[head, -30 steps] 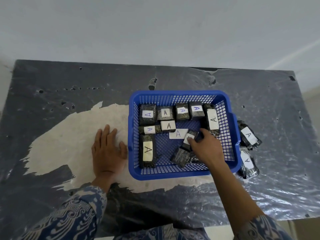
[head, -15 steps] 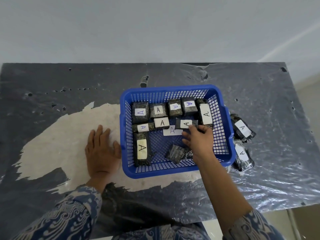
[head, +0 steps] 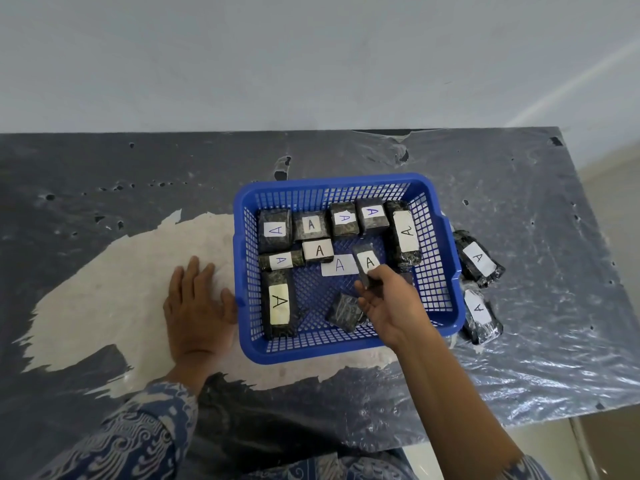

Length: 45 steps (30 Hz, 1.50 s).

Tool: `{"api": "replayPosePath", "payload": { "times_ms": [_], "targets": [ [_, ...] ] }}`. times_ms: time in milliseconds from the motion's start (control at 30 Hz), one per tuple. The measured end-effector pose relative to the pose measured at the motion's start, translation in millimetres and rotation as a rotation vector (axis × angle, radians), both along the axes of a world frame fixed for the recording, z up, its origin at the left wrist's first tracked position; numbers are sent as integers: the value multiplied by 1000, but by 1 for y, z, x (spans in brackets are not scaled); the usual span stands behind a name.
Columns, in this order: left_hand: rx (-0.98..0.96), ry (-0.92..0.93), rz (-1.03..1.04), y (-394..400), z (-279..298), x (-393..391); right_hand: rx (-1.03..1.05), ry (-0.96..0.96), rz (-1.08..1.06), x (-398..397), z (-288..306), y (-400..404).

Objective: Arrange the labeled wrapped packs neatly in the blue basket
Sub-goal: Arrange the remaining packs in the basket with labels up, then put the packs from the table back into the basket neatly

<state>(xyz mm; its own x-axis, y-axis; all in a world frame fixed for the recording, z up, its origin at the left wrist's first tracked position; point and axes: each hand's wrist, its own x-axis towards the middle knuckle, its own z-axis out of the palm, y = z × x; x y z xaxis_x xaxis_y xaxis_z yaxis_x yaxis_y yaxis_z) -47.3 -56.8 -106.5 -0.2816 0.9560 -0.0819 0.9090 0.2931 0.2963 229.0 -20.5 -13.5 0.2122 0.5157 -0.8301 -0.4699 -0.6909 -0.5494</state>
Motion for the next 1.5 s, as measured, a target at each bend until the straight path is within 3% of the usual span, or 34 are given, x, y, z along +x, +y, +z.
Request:
{"api": "replayPosePath", "payload": {
  "times_ms": [233, 333, 500, 633, 933, 1267, 1400, 1500],
  "targets": [
    [3, 1, 3, 0, 2, 2, 110, 169, -131, 19, 18, -5],
    [2, 4, 5, -1, 0, 0, 139, 66, -118, 33, 21, -5],
    [-1, 8, 1, -1, -2, 0, -68, -32, 198, 18, 4, 3],
    [-8, 29, -6, -1, -3, 0, -178, -22, 105, -2, -17, 21],
    [19, 25, -14, -1, -2, 1, -174, -71, -41, -22, -36, 43],
    [3, -1, 4, 0, -3, 0, -137, -198, -61, -29, -37, 42],
    [13, -3, 10, -1, -4, -1, -152, -179, 7, -22, -22, 35],
    [15, 10, 0, 0, -5, -1, -27, -242, 101, 8, -2, 15]
  ]
}}
